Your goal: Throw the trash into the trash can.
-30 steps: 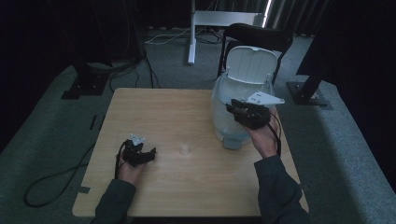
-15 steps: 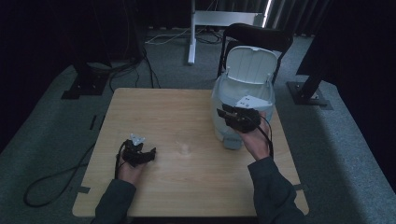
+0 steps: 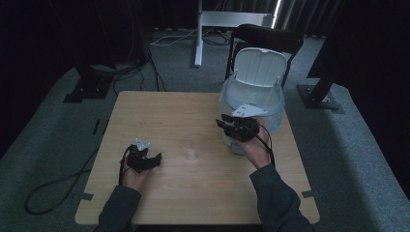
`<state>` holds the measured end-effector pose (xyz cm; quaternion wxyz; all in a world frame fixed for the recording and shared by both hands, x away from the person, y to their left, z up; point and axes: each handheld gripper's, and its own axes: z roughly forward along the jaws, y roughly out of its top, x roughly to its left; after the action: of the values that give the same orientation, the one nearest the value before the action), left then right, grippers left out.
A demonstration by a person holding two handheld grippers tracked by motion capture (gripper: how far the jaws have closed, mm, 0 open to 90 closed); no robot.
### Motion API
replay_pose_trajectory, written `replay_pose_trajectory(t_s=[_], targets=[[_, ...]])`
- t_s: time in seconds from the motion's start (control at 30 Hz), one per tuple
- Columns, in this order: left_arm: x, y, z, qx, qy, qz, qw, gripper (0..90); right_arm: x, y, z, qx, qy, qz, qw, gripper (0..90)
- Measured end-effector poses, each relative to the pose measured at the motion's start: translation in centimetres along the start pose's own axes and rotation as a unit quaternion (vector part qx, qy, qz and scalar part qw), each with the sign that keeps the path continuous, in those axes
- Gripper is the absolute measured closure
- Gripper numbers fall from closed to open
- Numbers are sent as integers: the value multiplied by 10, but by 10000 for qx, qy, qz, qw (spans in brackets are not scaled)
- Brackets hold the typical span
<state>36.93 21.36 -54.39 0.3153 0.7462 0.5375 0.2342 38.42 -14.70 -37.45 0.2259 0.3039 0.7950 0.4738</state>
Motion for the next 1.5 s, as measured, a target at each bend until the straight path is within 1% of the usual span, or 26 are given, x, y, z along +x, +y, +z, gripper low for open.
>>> replay_pose_trajectory(t_s=[0.17, 0.5, 0.7, 0.8, 0.9, 1.0, 1.03, 1.2, 1.4, 1.5], targets=[[0, 0, 0, -1, 0, -1, 10000, 260, 4, -3, 5, 64, 32, 7, 10000, 676], [0, 0, 0, 0, -3, -7, 10000, 259, 13, -14, 25, 305, 172, 13, 9994, 675], [0, 0, 0, 1, -2, -7, 10000, 259, 17, -17, 33, 390, 244, -20, 9989, 675], [0, 0, 0, -8, -2, -18, 10000, 259, 22, -20, 38, 450, 279, -24, 9986, 673], [0, 0, 0, 3, -4, -4, 10000, 259, 26, -23, 43, 523, 341, -25, 9980, 671], [0, 0, 0, 6, -3, -2, 10000, 259, 27, -25, 48, 576, 345, -20, 9977, 667], [0, 0, 0, 4, -3, -4, 10000, 259, 30, -28, 53, 660, 383, -7, 9971, 664], [0, 0, 0, -8, 2, 2, 10000, 259, 35, -33, 64, 802, 436, -2, 9958, 664], [0, 0, 0, -12, 1, -4, 10000, 259, 41, -38, 75, 931, 484, -15, 9945, 664], [0, 0, 0, -11, 1, 0, 10000, 259, 43, -38, 80, 969, 485, 19, 9941, 664]])
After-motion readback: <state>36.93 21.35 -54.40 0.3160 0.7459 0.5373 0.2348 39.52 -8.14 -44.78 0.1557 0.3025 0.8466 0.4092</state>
